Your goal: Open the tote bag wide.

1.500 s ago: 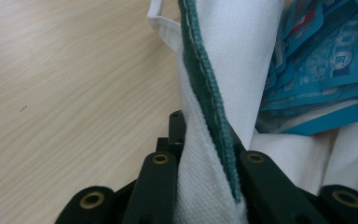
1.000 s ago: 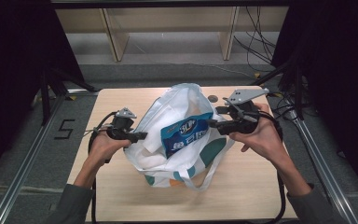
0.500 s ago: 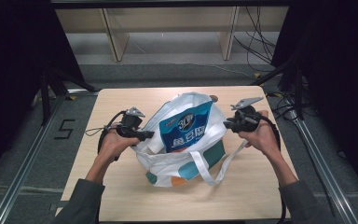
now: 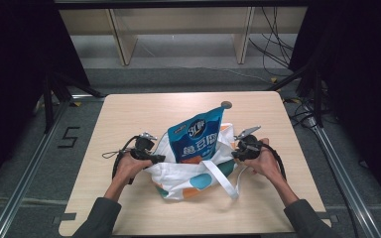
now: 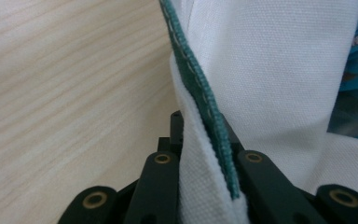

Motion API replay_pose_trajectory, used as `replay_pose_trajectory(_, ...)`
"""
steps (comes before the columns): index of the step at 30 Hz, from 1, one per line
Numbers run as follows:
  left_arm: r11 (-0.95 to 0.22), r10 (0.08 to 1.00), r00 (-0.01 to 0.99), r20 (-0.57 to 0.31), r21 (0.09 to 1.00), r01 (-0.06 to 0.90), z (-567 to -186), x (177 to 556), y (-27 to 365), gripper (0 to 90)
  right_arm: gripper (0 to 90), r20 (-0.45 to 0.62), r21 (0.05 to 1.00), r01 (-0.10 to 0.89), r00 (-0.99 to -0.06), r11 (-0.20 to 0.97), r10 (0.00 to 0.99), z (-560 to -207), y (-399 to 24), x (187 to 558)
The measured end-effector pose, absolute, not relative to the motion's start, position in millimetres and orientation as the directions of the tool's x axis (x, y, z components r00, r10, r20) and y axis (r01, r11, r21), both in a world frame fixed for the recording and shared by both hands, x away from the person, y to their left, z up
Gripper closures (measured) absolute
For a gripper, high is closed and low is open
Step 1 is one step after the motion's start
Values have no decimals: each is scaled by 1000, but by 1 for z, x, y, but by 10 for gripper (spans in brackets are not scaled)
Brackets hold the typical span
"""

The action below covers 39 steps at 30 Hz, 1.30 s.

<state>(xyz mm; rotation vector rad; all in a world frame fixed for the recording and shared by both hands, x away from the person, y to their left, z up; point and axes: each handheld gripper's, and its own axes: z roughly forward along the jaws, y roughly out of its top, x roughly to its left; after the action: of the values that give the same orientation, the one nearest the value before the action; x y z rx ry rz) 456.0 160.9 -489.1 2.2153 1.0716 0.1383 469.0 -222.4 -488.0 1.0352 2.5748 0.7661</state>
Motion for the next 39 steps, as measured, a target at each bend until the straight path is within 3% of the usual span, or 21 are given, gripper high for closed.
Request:
replay_pose_trajectory(3, -457, 742, 653, -149, 600, 656, -480, 454, 161, 799, 815, -35, 564, 584, -690, 584, 723, -482, -223, 466)
replay_pose_trajectory(5, -443, 748, 649, -143, 621, 647, -471, 451, 164, 765, 796, -92, 595, 547, -681, 589, 726, -475, -228, 465)
replay_pose_trajectory(6, -394, 755, 631, -175, 649, 651, -467, 449, 164, 734, 773, -98, 615, 537, -674, 577, 732, -468, -231, 463)
replay_pose_trajectory(7, -378, 757, 629, -177, 666, 643, -460, 447, 166, 700, 758, -32, 647, 561, -657, 517, 753, -458, -230, 457)
replay_pose_trajectory(8, -360, 755, 626, -193, 677, 642, -456, 446, 167, 662, 711, -28, 704, 512, -673, 493, 739, -446, -233, 455)
replay_pose_trajectory(10, -331, 748, 628, -214, 699, 633, -447, 443, 168, 631, 667, -12, 729, 499, -676, 469, 737, -424, -237, 447)
replay_pose_trajectory(12, -336, 745, 634, -205, 707, 623, -439, 443, 169, 606, 659, 32, 797, 455, -689, 398, 724, -402, -236, 437)
replay_pose_trajectory(15, -320, 760, 618, -199, 713, 624, -430, 448, 170, 591, 633, 83, 824, 430, -736, 369, 672, -378, -228, 415)
replay_pose_trajectory(23, -324, 765, 602, -230, 670, 668, -425, 474, 167, 540, 524, 45, 816, 292, -893, 499, 448, -375, -176, 378)
replay_pose_trajectory(25, -316, 762, 594, -258, 652, 689, -428, 481, 166, 535, 492, 53, 801, 285, -909, 526, 412, -379, -161, 374)
replay_pose_trajectory(27, -280, 726, 585, -362, 621, 732, -434, 488, 164, 532, 462, 43, 775, 284, -915, 565, 401, -389, -148, 379)
replay_pose_trajectory(31, -307, 723, 590, -358, 599, 739, -441, 491, 161, 583, 447, 45, 722, 291, -925, 627, 378, -409, -129, 387)
replay_pose_trajectory(34, -336, 710, 612, -347, 597, 728, -442, 491, 157, 635, 484, 10, 677, 271, -933, 684, 361, -426, -114, 393)
replay_pose_trajectory(37, -411, 718, 643, -266, 583, 701, -442, 493, 158, 755, 748, -14, 635, 229, -952, 738, 307, -441, -107, 396)
replay_pose_trajectory(39, -441, 722, 650, -236, 567, 696, -445, 497, 160, 811, 829, -35, 608, 203, -959, 767, 281, -444, -108, 393)
